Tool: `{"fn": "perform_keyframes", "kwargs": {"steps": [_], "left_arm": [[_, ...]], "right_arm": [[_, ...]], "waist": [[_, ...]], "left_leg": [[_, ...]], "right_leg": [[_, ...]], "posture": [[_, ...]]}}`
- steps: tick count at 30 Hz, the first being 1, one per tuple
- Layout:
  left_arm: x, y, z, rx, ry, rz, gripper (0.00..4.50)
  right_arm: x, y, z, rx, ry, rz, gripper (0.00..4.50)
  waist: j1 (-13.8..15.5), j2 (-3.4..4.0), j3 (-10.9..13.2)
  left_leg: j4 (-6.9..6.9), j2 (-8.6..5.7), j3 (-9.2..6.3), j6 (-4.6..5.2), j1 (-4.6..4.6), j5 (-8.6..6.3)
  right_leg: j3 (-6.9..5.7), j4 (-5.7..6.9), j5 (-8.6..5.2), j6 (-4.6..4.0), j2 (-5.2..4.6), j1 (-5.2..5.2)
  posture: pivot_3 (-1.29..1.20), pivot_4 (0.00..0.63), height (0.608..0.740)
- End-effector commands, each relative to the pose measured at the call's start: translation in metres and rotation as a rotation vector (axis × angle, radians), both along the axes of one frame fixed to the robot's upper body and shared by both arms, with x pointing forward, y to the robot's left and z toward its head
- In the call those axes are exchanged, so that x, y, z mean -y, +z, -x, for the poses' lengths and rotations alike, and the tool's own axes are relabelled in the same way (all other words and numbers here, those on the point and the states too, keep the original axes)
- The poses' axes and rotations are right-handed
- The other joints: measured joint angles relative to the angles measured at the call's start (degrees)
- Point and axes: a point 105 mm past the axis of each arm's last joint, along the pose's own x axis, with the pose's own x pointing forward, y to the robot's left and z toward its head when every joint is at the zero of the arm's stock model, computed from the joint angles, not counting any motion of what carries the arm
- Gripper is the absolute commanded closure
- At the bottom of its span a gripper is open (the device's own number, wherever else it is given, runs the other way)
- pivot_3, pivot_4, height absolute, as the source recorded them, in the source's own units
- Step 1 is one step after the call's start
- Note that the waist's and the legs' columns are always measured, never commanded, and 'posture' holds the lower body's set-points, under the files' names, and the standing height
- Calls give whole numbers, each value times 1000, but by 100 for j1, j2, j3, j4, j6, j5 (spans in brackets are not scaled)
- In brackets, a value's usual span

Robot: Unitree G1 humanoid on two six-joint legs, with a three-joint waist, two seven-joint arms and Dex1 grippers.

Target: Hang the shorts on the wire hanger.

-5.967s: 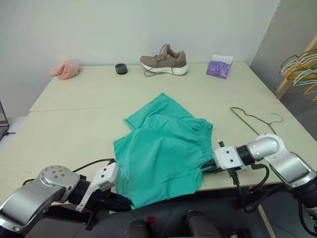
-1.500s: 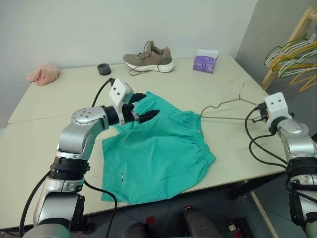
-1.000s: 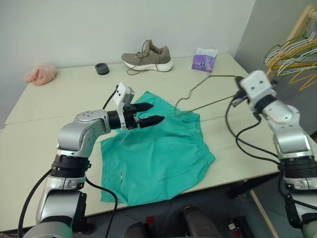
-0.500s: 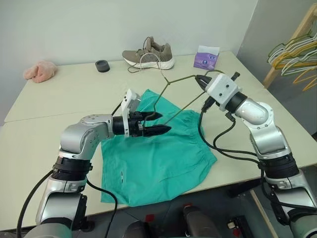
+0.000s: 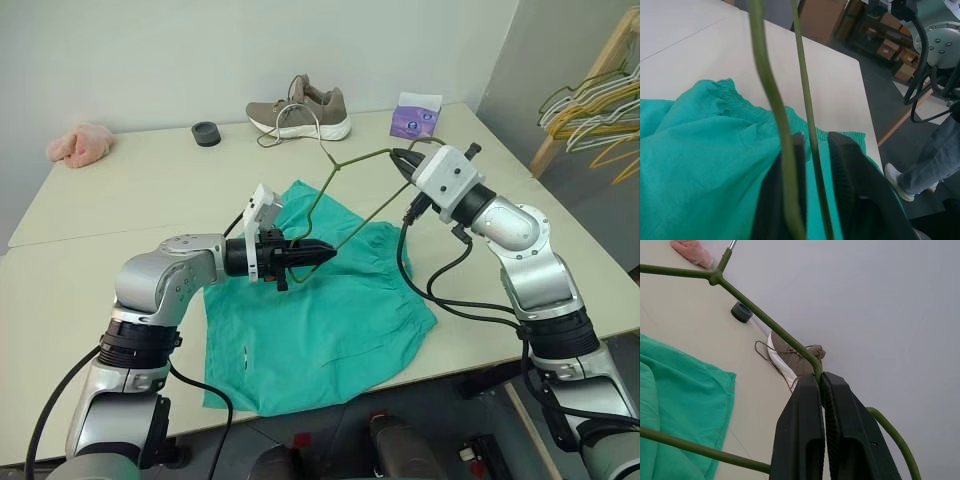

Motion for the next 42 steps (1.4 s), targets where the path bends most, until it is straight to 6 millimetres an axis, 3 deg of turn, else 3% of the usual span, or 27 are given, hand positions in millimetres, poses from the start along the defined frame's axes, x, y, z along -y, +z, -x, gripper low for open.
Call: {"fn": "perform_keyframes", "kwargs": {"steps": [1,3,6,14,17,22,25,38,42], "left_arm": [[1,12,4,44,-16,15,4474],[1,12,5,41,-15,14,4474],[1,10,5,31,-6,2,4500],[-6,2,-10,68,114,-77,4500],[-12,-1,-14,185,119,-194,4500],[-23,0,-10,405,9,-408,4500],[-26,0,-4,468,-72,-468,4500],[-19,-2,7,538,-204,-537,4500],[-19,-4,9,541,-205,-539,4500]], "right_arm": [[-4,19,11,89,30,-7,4500],[-6,16,14,98,44,5,4500],[-7,11,17,118,43,36,3703],[3,3,29,137,22,71,978],[17,-10,32,-55,42,50,31],[36,-25,45,-382,80,69,31],[38,-25,46,-456,81,82,31],[15,-74,41,-774,200,415,31],[14,-80,40,-817,212,428,1291]], "waist": [[2,0,0],[2,0,0],[2,0,-1],[4,-1,-1],[6,-1,-1],[2,-2,0],[-15,-1,-1],[-10,-3,0],[-1,-3,0]], "left_leg": [[0,0,-1,0,0,0],[1,0,-1,0,0,0],[2,0,-2,0,0,0],[6,-2,-4,0,0,0],[9,-3,-4,0,3,0],[10,-3,-5,3,12,-1],[9,-2,-4,4,21,-2],[15,-3,-19,7,7,-1],[16,-4,-20,8,2,-1]], "right_leg": [[0,1,0,0,0,0],[-1,2,0,0,0,0],[-1,2,0,0,0,0],[-1,9,0,0,0,0],[1,22,0,0,0,-1],[-3,40,-3,-4,0,-1],[-2,51,-6,-9,1,-1],[-11,64,-15,2,6,-13],[-12,61,-8,-9,5,-15]], "posture": [[-206,92,740],[-207,91,740],[-207,91,740],[-210,97,740],[-214,100,740],[-221,104,740],[-225,103,740],[-211,103,740],[-210,103,740]]}}
